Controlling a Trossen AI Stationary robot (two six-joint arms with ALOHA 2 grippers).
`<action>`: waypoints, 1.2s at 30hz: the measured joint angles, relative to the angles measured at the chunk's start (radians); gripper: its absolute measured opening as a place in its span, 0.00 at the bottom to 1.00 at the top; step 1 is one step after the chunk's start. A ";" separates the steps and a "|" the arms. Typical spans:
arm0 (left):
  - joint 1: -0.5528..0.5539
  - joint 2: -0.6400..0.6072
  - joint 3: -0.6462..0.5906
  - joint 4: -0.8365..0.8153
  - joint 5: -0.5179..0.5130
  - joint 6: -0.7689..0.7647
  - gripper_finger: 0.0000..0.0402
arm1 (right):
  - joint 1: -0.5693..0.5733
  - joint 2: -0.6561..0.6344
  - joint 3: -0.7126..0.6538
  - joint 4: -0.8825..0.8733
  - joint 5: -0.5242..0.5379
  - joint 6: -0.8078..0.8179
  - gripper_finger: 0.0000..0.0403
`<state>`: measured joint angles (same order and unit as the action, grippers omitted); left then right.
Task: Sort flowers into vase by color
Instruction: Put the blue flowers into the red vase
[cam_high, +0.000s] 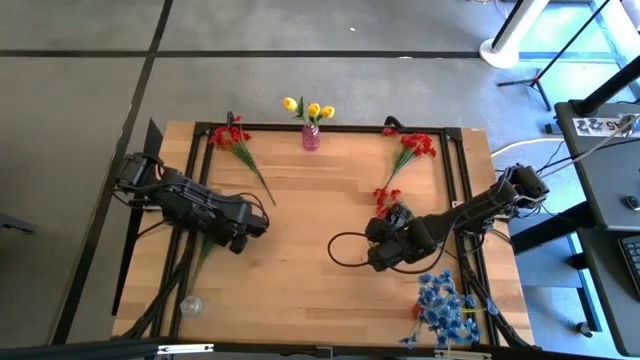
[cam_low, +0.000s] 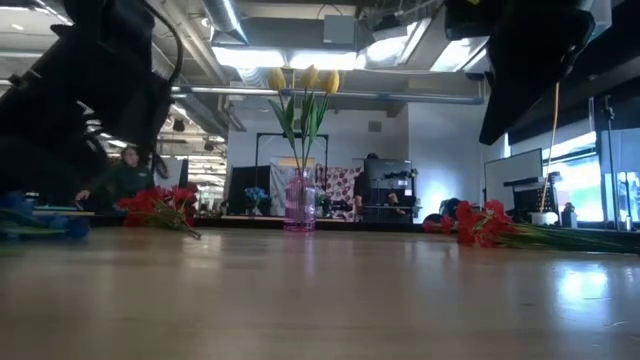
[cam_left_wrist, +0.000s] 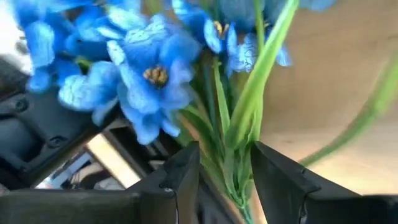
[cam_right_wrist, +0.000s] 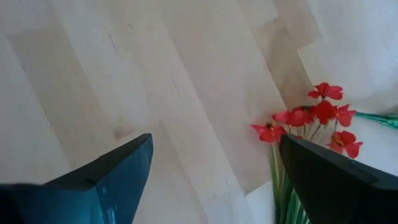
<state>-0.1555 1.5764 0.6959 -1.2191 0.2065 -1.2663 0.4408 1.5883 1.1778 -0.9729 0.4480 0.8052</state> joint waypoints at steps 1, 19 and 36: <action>0.002 0.003 -0.006 0.002 0.008 -0.005 0.35 | 0.000 0.000 0.000 -0.002 -0.006 0.000 0.87; -0.053 0.067 -0.068 0.109 0.004 0.151 0.15 | 0.005 -0.028 0.000 0.038 -0.022 0.006 0.87; -0.063 -0.104 0.398 0.072 -0.710 0.416 0.01 | -0.022 -0.195 -0.253 0.780 0.037 -0.441 0.87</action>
<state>-0.2184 1.4723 1.0935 -1.1470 -0.5040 -0.8499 0.4192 1.3929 0.9251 -0.1929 0.4846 0.3646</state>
